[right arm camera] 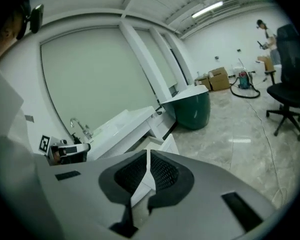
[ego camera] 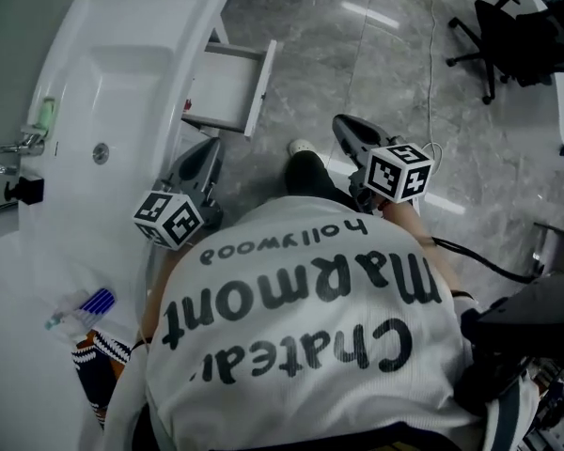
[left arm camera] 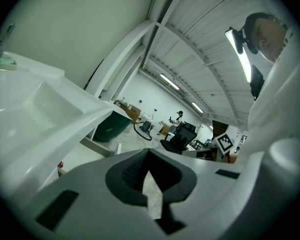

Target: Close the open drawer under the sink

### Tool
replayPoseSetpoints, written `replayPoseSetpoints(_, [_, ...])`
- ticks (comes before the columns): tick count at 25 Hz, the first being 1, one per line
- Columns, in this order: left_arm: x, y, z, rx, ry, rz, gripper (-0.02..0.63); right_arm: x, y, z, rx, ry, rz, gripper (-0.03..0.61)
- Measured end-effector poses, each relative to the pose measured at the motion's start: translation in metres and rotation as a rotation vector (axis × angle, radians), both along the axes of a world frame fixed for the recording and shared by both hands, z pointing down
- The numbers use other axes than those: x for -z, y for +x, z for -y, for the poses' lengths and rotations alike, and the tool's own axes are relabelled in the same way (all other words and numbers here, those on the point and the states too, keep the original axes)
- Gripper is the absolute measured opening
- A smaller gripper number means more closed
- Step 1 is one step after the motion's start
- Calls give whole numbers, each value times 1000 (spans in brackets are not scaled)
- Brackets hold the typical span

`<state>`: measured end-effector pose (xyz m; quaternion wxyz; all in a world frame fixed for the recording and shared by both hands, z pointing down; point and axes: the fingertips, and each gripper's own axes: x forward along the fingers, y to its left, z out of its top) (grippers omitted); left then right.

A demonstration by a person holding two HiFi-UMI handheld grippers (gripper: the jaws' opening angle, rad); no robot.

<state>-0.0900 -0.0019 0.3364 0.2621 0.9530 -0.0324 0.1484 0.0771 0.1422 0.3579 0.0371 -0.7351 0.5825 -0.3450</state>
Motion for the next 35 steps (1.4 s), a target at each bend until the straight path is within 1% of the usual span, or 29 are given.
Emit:
replayPoseSetpoints(3, [-9,7,8,18,7,31,8,-11,1,28,140,-65,-79,12])
replayPoseSetpoints(6, [-17,9,16,87,-23,60,8,-23,1,52,276,-109,-112,12])
replayPoseSetpoints(8, [-23,12,21,121,-36,77,8,-32,5,67,346,-122,-101,12])
replayPoseSetpoints(11, [-36,18,23,158,-40,100,8,-45,12,92,442,-117,-58,12])
replayPoseSetpoints(15, [-46,29,31,245,-44,95,8,-65,20,125,548,-117,-5,12])
replayPoseSetpoints(18, [-52,39,42,313,-36,101,8,-82,26,148,633,-133,2,12])
replayPoseSetpoints(22, [-61,37,51,454,-52,144,8,-115,19,162,839,-196,-14,12])
replayPoseSetpoints(23, [-64,36,53,481,-57,154,8,-125,19,163,874,-221,-23,12])
replayPoseSetpoints(27, [-78,27,51,573,-91,196,8,-169,29,164,972,-333,-64,12])
replayPoseSetpoints(30, [-88,11,35,654,-112,263,8,-200,24,167,1063,-394,-67,12])
replayPoseSetpoints(33, [-97,1,23,669,-117,333,8,-224,20,175,1096,-441,-73,14])
replayPoseSetpoints(35, [-101,-3,19,688,-133,355,8,-234,16,181,1113,-461,-77,17])
